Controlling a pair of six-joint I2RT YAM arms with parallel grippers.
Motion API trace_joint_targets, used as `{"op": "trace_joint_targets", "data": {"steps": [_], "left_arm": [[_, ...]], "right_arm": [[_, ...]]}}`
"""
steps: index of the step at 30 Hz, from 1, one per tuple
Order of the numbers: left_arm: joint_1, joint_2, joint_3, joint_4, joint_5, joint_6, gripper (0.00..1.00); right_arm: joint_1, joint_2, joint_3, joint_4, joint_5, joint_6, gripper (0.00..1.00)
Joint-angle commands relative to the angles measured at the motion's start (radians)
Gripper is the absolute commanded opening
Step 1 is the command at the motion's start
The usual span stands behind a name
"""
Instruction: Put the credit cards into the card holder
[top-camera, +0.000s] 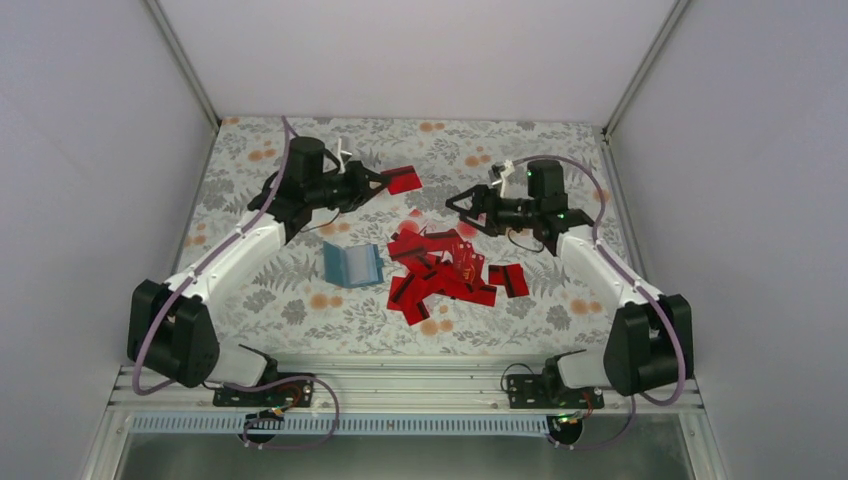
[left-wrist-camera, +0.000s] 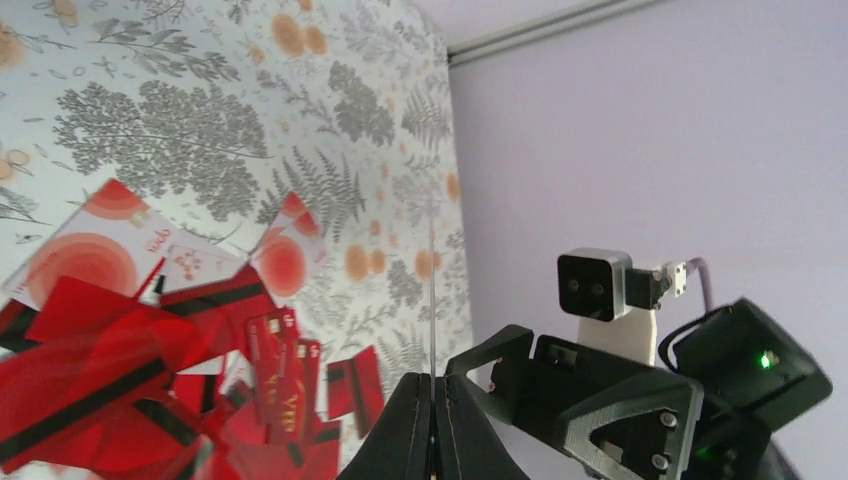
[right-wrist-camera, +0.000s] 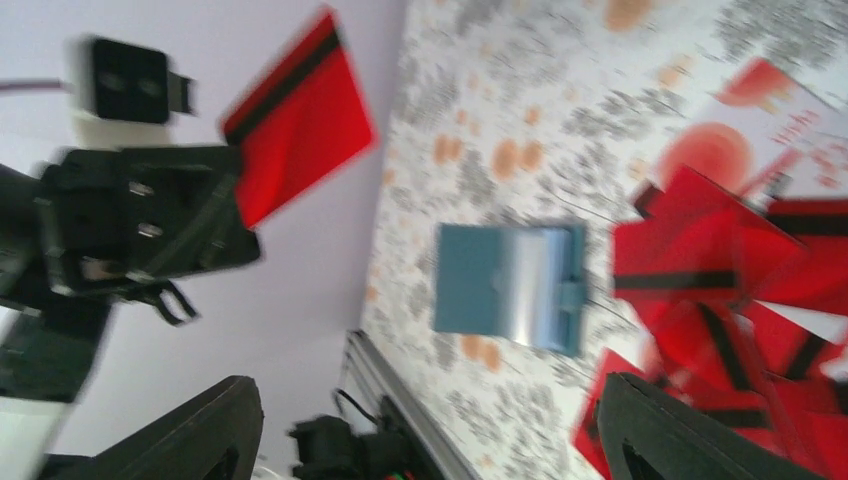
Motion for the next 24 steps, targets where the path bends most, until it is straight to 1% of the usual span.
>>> {"op": "trace_joint_targets", "data": {"steps": [1, 3, 5, 8, 11, 16, 18, 20, 24], "left_arm": [[-0.002, -0.055, 0.035, 0.049, -0.038, -0.197, 0.02], [-0.002, -0.075, 0.024, 0.105, -0.037, -0.262, 0.02], [-0.002, -0.097, 0.002, 0.182, -0.04, -0.347, 0.02], [-0.002, -0.12, -0.007, 0.252, -0.04, -0.418, 0.02], [-0.002, -0.14, -0.014, 0.282, -0.034, -0.466, 0.02], [-0.001, -0.167, -0.036, 0.333, -0.032, -0.484, 0.02], [-0.001, -0.179, -0.048, 0.357, -0.035, -0.487, 0.02], [-0.002, -0.19, -0.056, 0.37, -0.038, -0.482, 0.02], [-0.002, -0.216, -0.072, 0.386, -0.058, -0.471, 0.02]], "right_arm": [[0.04, -0.06, 0.023, 0.308, 0.007, 0.321, 0.84], [0.075, -0.052, 0.039, 0.449, 0.036, 0.443, 0.82], [0.112, -0.035, 0.065, 0.543, 0.073, 0.533, 0.81], [0.158, -0.001, 0.106, 0.641, 0.111, 0.625, 0.8], [0.185, 0.034, 0.144, 0.692, 0.14, 0.697, 0.77], [0.216, 0.126, 0.251, 0.697, 0.135, 0.712, 0.73], [0.225, 0.152, 0.272, 0.706, 0.144, 0.72, 0.64], [0.236, 0.176, 0.295, 0.713, 0.15, 0.729, 0.52], [0.247, 0.222, 0.331, 0.732, 0.148, 0.751, 0.38]]}}
